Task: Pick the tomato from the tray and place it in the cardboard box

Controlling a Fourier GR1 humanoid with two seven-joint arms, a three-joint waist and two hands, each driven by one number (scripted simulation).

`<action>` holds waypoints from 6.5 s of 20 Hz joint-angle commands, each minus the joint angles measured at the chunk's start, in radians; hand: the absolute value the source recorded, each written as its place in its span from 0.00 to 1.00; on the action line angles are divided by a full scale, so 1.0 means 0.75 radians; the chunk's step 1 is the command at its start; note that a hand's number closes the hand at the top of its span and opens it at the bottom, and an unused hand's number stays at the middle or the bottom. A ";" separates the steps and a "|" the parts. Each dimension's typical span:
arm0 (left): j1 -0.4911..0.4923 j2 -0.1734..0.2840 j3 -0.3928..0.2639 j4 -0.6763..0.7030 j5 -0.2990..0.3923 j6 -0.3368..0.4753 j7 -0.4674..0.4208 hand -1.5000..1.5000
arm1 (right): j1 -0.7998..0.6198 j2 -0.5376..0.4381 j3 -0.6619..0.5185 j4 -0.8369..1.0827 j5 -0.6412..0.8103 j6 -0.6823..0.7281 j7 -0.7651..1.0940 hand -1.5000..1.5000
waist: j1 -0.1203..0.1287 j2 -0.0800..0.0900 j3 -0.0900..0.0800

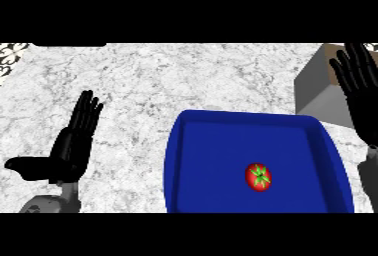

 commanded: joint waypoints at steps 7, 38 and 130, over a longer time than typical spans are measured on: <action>-0.064 0.098 -0.117 0.037 -0.130 -0.090 0.089 0.50 | 0.195 0.343 0.007 -0.164 -0.099 -0.184 -0.168 0.00 | -0.196 -0.060 0.083; -0.161 0.043 -0.162 0.122 -0.282 -0.281 0.148 0.50 | 0.683 -0.284 0.700 -0.968 1.297 0.427 0.572 0.00 | -0.006 0.014 0.002; -0.139 -0.200 0.082 0.103 -0.547 -0.506 0.173 0.50 | 0.527 -0.007 -0.303 -1.112 1.282 0.568 0.308 1.00 | -0.019 0.010 0.001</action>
